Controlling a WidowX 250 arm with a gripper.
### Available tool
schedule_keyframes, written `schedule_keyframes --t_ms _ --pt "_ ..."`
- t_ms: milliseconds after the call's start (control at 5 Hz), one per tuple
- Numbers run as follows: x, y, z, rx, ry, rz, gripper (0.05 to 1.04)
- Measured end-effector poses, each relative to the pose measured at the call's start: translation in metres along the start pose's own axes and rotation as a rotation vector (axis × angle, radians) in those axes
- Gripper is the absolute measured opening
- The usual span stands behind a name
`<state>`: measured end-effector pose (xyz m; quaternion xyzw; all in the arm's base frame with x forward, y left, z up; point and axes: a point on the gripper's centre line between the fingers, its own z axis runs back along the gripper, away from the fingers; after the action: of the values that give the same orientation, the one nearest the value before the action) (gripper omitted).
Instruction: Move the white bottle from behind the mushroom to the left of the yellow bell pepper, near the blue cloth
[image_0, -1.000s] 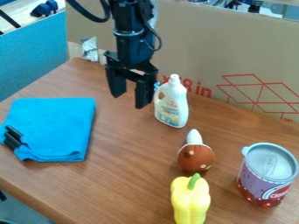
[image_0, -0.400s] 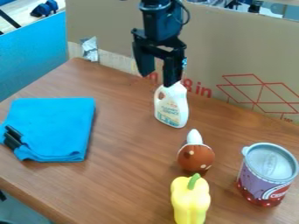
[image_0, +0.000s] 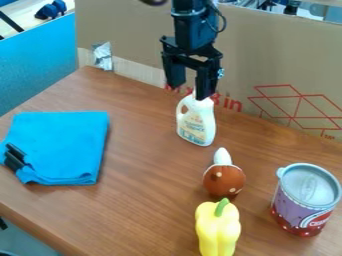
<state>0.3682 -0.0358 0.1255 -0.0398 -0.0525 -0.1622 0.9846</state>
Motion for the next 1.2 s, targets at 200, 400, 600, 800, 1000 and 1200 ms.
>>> schedule_keyframes --t_ms 200,400,600,800,1000,1200 --pt "0.004 -0.001 -0.007 -0.005 0.01 -0.011 1.001" --pt "0.007 -0.002 -0.013 -0.007 0.021 -0.012 1.001" --pt "0.011 -0.002 -0.02 -0.002 0.028 -0.021 0.961" --pt "0.014 -0.001 -0.02 0.007 0.005 -0.021 0.691" --pt "0.015 0.001 -0.02 0.006 -0.005 -0.017 0.474" --pt "0.015 0.004 -0.017 0.005 -0.016 -0.005 0.394"
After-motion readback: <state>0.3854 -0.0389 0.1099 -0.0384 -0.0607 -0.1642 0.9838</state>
